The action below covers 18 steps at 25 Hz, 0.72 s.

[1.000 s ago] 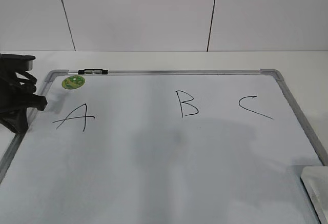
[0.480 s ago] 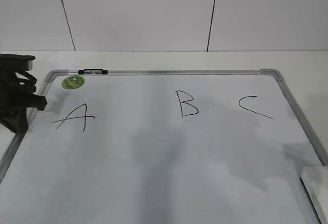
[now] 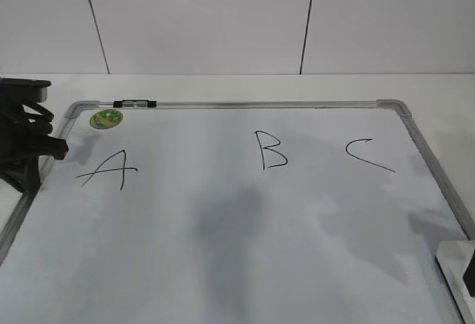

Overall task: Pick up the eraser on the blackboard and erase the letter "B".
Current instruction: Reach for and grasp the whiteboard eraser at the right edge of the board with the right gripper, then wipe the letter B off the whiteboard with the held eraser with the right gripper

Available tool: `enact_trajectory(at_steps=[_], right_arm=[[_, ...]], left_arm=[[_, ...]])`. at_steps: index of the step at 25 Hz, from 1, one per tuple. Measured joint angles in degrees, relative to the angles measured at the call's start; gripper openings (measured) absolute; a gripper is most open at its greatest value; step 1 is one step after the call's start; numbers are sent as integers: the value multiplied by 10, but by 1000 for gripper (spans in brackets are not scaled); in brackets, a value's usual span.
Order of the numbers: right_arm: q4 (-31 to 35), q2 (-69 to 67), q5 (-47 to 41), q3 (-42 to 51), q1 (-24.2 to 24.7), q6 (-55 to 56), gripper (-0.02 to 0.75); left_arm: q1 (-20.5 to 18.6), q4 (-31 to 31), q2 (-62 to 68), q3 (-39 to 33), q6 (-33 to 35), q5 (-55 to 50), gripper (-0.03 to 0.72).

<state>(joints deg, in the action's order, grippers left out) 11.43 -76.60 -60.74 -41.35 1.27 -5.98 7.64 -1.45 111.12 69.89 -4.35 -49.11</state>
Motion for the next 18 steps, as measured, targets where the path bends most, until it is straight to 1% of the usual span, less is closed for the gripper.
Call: enact_trajectory(at_steps=[2,7,14,18], right_arm=[[-5,-9,5,0,-8,-1,670],[-41,-31,32,0,-40,5,670],[-53,-67,45,0,-42,18,670],[-40,-80,46,-1,-42,23,670]], left_arm=[[0,0,0,0,0,0,51],[0,1,0,0,0,1,51],[0,1,0,0,0,1,51],[0,1,0,0,0,1,51]])
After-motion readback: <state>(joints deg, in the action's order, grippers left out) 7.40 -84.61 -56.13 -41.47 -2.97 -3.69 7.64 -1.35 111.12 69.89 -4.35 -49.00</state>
